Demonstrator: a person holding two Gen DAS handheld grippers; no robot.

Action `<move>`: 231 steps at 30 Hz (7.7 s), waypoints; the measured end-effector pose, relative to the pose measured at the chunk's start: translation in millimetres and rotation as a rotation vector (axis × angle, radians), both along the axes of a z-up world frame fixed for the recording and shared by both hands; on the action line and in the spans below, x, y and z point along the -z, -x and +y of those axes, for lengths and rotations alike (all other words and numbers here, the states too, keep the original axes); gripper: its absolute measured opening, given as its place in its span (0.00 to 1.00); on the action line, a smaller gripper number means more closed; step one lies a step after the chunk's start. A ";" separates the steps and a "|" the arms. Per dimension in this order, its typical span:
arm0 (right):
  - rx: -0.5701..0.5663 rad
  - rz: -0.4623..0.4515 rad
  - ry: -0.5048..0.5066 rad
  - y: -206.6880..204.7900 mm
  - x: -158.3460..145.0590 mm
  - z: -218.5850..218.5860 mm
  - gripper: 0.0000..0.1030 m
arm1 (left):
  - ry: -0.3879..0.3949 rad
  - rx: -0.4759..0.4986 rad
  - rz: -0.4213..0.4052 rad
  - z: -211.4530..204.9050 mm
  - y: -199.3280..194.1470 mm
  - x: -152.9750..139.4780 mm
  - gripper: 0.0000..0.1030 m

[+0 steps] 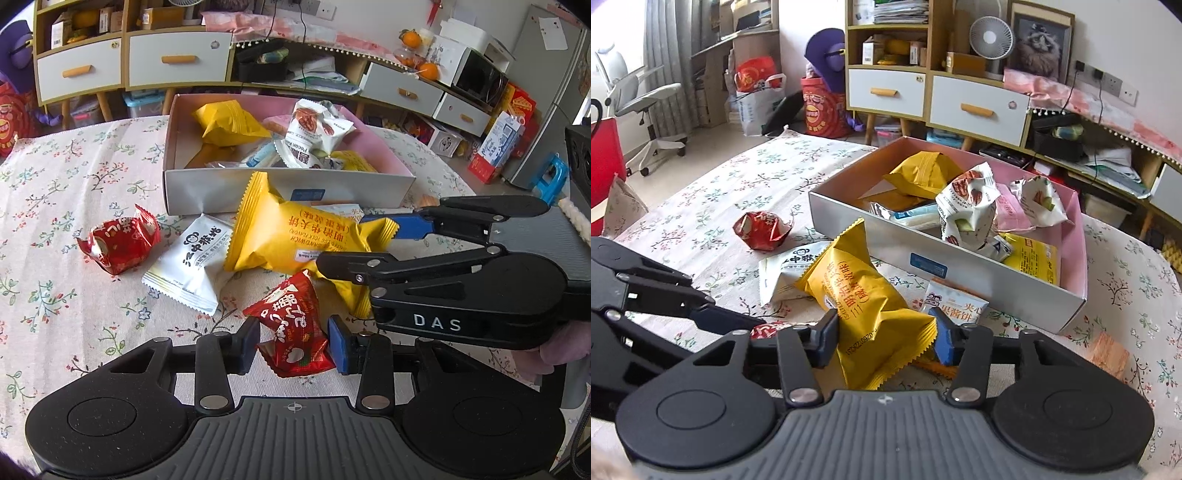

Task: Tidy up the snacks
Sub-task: 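Grasp the red candy wrapper with the left tool while the right tool grasps the yellow pillow pack, then carry both snacks into the pink box and open both tools, then withdraw both tools from the box back over the remaining snacks, then grasp the white biscuit packet with the left tool while the right tool grasps the orange jam biscuit pack, then carry both packs into the pink box and open both tools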

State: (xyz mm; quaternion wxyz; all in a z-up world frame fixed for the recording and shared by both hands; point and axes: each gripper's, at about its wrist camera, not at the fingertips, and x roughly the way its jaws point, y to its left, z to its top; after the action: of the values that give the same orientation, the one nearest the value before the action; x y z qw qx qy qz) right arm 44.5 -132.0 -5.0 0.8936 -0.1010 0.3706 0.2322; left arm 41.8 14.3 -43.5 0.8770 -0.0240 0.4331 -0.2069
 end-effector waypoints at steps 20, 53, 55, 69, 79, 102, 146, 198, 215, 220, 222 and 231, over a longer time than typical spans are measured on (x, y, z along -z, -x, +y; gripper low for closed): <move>-0.033 -0.028 -0.062 14.3 -21.7 -20.8 0.17 | 0.014 -0.016 -0.048 10.7 8.4 -17.8 0.28; 0.202 -0.216 -0.203 -13.2 -61.8 -72.5 0.10 | 0.049 -0.124 -0.178 10.5 -57.1 -58.2 0.28; 0.221 -0.211 -0.181 -23.4 -55.4 -70.6 0.10 | 0.037 -0.110 -0.175 5.9 -70.0 -55.1 0.28; 0.288 -0.188 -0.132 -62.4 -29.4 -66.8 0.10 | -0.046 -0.137 -0.122 -7.3 -141.0 -19.2 0.28; 0.311 -0.173 -0.106 -73.0 -20.8 -65.2 0.10 | -0.114 -0.198 -0.142 -2.6 -151.2 -7.4 0.29; 0.356 -0.144 -0.150 -62.2 -43.6 -70.3 0.66 | -0.102 -0.141 -0.170 -11.6 -109.8 -35.3 0.73; 0.238 -0.013 0.029 11.7 -7.4 -33.6 1.00 | -0.125 0.030 -0.098 37.5 -6.8 10.3 0.97; 0.088 0.004 -0.038 -17.2 18.3 -28.5 0.56 | -0.122 -0.067 -0.121 -9.5 -43.0 15.8 0.53; 0.102 0.037 -0.024 -16.8 12.0 -21.4 0.35 | -0.099 -0.120 -0.059 -18.3 -40.2 7.9 0.40; 0.106 0.038 -0.037 -15.4 8.3 -20.7 0.35 | -0.078 -0.128 -0.050 -17.0 -39.1 1.5 0.40; 0.106 0.036 -0.040 -14.6 6.2 -20.0 0.35 | -0.069 -0.136 -0.045 -15.5 -38.7 -1.4 0.40; 0.127 0.014 -0.089 -13.4 -10.7 -25.3 0.35 | -0.024 -0.161 -0.038 -10.2 -37.0 -17.2 0.40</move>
State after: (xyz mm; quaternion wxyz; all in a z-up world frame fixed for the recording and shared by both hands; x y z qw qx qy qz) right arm 57.9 -157.3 5.7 0.9074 -0.0360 0.3720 0.1920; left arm 78.8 4.1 -26.4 0.8990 -0.0442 0.4156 -0.1309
